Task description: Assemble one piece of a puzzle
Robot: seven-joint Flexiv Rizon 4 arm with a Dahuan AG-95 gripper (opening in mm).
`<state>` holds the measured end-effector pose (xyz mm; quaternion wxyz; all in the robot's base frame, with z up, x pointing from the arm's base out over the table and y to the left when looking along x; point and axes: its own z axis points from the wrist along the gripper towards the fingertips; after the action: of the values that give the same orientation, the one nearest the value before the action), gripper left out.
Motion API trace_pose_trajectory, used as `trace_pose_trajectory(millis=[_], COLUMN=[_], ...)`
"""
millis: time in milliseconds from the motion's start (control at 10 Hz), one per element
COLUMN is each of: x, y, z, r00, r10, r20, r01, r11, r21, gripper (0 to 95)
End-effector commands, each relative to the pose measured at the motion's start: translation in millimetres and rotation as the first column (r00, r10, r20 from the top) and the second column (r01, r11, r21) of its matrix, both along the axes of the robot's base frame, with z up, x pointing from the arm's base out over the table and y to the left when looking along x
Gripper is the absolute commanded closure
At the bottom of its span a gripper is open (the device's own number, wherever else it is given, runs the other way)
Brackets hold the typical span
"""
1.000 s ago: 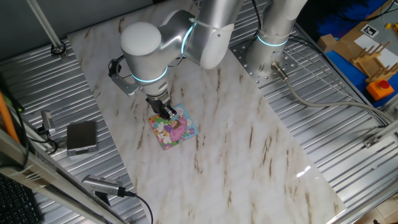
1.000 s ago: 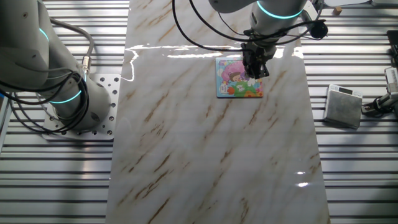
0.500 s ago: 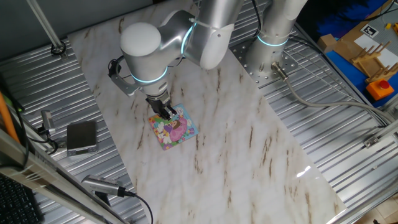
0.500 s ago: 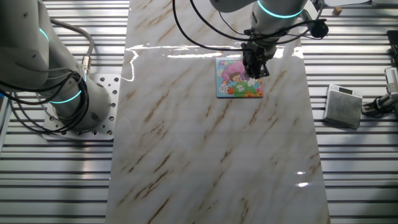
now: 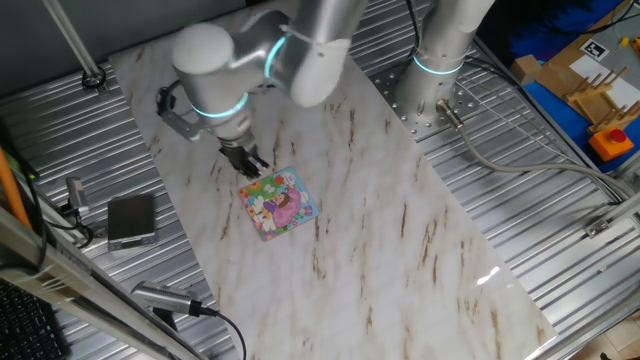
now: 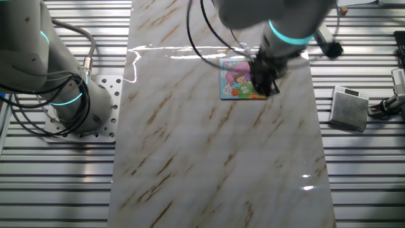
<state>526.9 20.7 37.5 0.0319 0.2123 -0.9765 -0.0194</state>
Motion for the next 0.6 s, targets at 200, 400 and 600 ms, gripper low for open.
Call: trace_pose_trajectory(millis=[200,400,600], x=[25.0,35.4,42.3], y=[-46.1,-62.5,-72.9], z=[-7.1,-8.1,-8.8], r00=[0.996,0.994,0.992], r10=[0.084,0.106,0.125], r20=[-0.006,-0.006,-0.011], r01=[-0.084,-0.105,-0.125], r11=[0.996,0.994,0.992], r21=[0.012,0.014,0.016], gripper=[95.0,95.0,95.0])
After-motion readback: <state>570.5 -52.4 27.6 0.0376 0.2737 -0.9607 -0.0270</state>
